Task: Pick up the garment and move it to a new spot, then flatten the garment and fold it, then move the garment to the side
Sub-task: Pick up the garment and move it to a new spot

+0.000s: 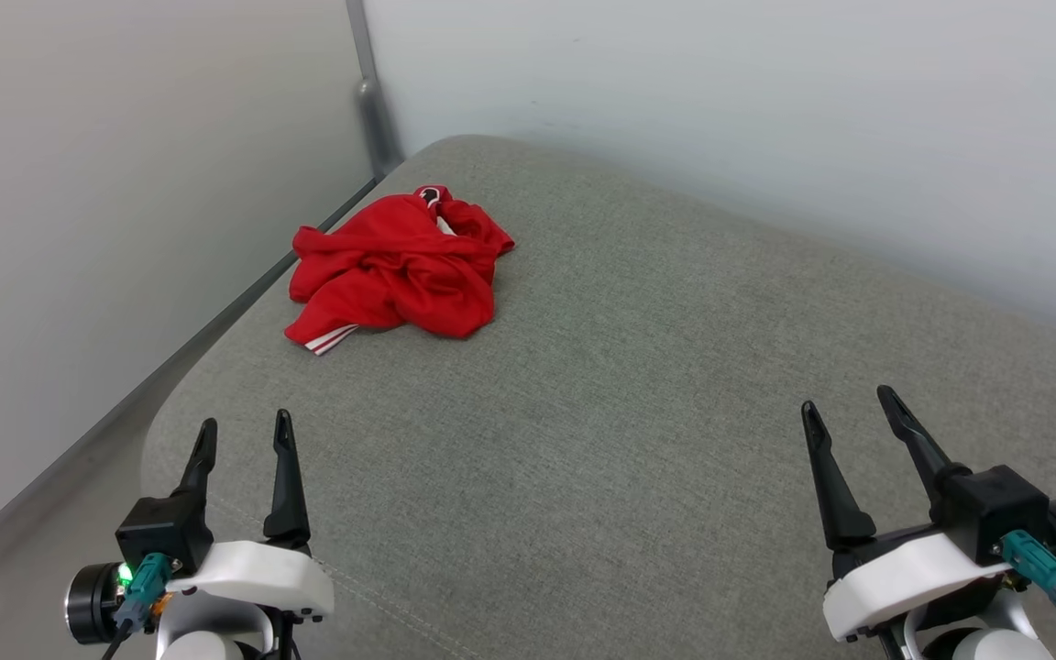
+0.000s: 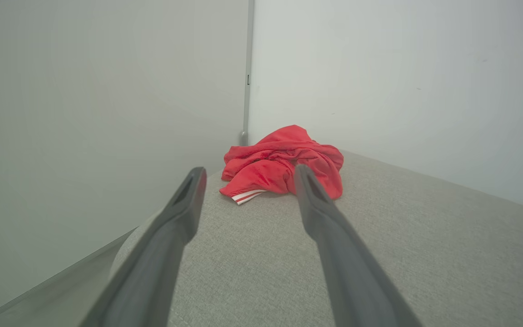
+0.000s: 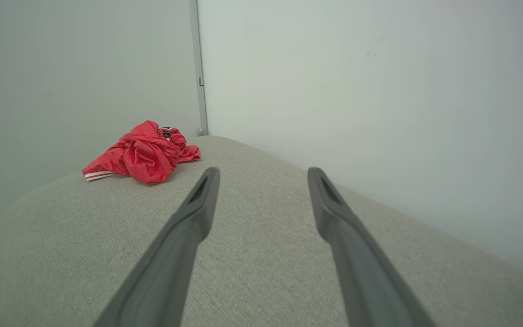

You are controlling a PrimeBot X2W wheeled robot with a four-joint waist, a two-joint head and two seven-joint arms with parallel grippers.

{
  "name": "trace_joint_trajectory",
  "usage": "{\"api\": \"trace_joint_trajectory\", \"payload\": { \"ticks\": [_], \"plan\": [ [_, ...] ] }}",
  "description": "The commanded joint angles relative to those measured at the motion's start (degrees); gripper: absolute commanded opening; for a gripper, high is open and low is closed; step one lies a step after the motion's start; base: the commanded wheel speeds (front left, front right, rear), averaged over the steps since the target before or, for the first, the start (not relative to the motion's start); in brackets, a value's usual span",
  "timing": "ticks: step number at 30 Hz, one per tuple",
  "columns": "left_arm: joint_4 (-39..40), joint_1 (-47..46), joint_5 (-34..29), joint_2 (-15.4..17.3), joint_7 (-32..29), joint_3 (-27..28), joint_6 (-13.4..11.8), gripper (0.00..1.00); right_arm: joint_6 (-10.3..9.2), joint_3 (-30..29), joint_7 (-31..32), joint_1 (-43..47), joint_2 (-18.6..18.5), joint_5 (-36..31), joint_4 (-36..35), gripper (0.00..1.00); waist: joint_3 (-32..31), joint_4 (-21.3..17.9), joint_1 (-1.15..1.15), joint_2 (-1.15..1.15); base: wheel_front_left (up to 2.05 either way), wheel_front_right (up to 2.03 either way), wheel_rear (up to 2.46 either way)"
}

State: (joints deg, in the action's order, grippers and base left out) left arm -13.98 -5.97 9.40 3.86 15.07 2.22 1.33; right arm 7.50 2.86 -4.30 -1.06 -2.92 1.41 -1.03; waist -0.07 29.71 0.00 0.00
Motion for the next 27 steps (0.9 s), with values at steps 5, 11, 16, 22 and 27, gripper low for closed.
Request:
{"api": "trace_joint_trajectory", "payload": {
  "ticks": [5, 11, 16, 22, 27],
  "plan": [
    [0.37, -0.29, -0.72, -0.04, 0.14, 0.72, 0.21, 1.0, -0.02, 0.25, -0.03, -1.11, 0.06, -0.11, 0.21, 1.0, 0.16, 0.06, 0.0, 0.0, 0.0, 0.0, 0.0],
    [0.84, -5.35, -1.67, 1.55, 0.14, 1.17, 0.62, 1.0, -0.02, 0.45, 0.74, -2.0, 0.06, -0.65, -1.1, 1.0, 2.24, -1.89, 0.0, 0.0, 0.0, 0.0, 0.0],
    [0.67, -13.82, -0.45, 3.78, -0.74, 2.35, 1.41, 1.0, -0.02, 0.55, 2.31, -4.26, 0.06, -2.6, -3.4, 1.0, 7.08, -5.26, 0.0, 0.0, 0.0, 0.0, 0.0],
    [-1.25, -26.72, 1.71, 8.96, -8.87, 4.04, 2.7, 1.0, -0.02, 0.71, 3.97, -7.74, -0.15, -4.56, -6.29, 1.0, 15.05, -10.41, 0.0, 0.0, 0.0, 0.0, 0.0],
    [-3.76, -35.11, 4.55, 13.44, -17.89, 5.35, 3.88, 1.0, -0.02, 0.61, 4.75, -10.3, -0.99, -5.27, -8.33, 1.0, 21.13, -13.37, 0.0, 0.0, 0.0, 0.0, 0.0]
  ]
}}
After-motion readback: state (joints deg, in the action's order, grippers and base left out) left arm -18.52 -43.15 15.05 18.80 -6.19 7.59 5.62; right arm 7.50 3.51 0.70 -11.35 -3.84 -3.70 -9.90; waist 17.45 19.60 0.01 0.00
